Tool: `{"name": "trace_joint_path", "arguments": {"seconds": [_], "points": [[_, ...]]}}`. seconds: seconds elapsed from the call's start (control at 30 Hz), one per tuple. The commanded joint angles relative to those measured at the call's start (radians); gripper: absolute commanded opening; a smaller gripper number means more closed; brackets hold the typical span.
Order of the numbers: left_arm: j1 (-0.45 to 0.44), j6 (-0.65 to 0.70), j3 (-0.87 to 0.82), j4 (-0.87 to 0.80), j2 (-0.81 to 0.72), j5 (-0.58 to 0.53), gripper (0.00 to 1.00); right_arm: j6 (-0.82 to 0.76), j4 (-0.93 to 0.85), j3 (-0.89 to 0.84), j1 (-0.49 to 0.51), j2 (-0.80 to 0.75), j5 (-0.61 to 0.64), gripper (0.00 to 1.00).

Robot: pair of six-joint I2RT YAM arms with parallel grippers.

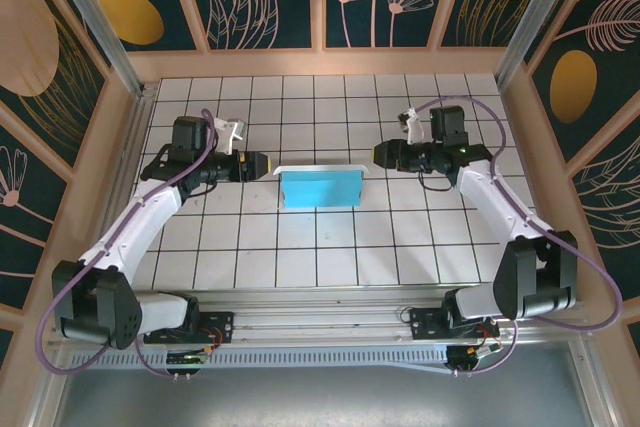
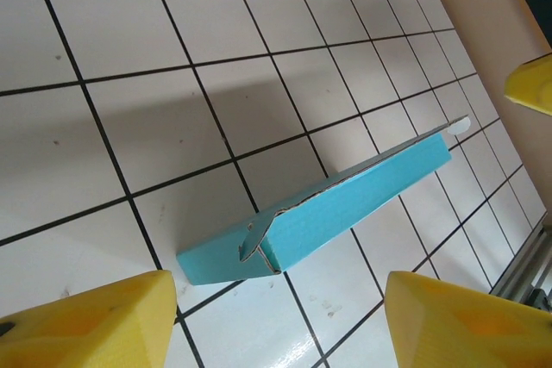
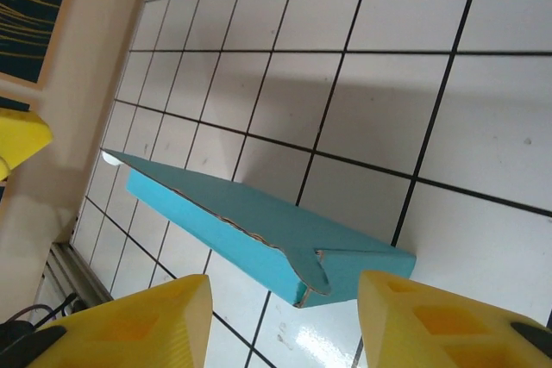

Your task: Fold the paper box

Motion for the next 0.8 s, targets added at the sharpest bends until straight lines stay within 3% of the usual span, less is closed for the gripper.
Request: {"name": "trace_joint_path", "arguments": {"seconds": [0.0, 0.77], "points": [[-0.003, -0.021, 0.006, 0.007, 0.016, 0.046, 0.65, -0.022, 0.02, -0.013, 0.027, 0.022, -0.025, 0.48], [-0.014, -0.097, -0.059, 0.11, 0.052, 0.058, 0.64, -0.037, 0.027, 0.011, 0.1, 0.093, 0.024, 0.25]]}}
